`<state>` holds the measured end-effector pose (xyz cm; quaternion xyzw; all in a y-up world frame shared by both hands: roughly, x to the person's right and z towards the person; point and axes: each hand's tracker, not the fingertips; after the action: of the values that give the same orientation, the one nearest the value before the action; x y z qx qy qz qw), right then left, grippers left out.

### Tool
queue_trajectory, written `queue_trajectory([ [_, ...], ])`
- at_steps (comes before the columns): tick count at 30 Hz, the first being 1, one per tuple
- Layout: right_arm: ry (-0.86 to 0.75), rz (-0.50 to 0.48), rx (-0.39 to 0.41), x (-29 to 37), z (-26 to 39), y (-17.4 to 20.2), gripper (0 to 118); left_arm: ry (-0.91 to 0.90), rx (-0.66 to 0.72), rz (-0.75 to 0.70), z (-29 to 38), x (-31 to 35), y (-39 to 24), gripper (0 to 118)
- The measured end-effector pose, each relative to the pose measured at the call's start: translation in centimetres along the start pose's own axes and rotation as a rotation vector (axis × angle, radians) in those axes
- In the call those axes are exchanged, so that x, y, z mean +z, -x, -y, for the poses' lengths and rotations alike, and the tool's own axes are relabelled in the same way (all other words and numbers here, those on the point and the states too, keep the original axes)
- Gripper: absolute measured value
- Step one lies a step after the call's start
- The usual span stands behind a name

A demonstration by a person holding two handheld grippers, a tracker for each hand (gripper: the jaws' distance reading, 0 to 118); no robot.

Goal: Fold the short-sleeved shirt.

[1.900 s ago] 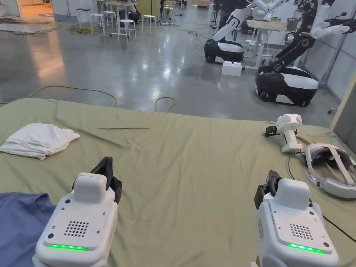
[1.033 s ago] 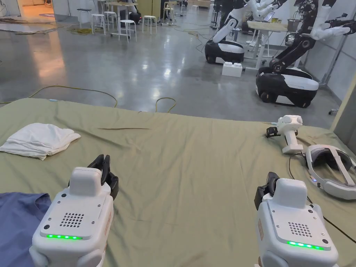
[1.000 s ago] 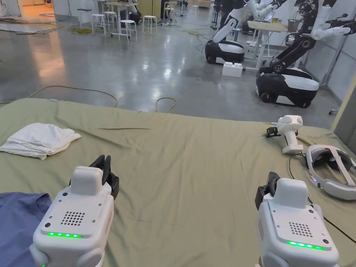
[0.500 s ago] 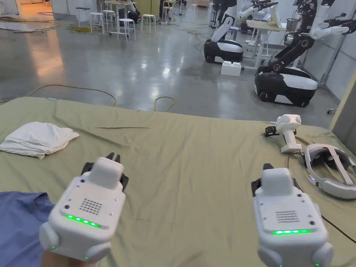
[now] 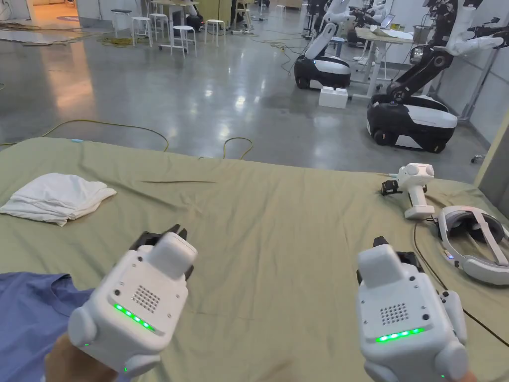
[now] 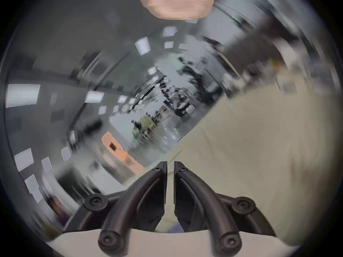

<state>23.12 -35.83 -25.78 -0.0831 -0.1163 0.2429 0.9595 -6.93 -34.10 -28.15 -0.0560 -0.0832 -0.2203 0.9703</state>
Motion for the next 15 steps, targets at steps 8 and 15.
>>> queue_trajectory([
  [8, 0.066, -0.014, -0.598, 0.1, 0.7, -0.7, 0, 0.013, 0.714, -0.015, 4.3, -2.0, 3.6, 9],
  [15, 0.053, -0.020, -0.519, 0.6, 0.2, 0.7, 0, 0.059, 0.676, 0.078, 4.9, -2.3, 4.2, 9],
])
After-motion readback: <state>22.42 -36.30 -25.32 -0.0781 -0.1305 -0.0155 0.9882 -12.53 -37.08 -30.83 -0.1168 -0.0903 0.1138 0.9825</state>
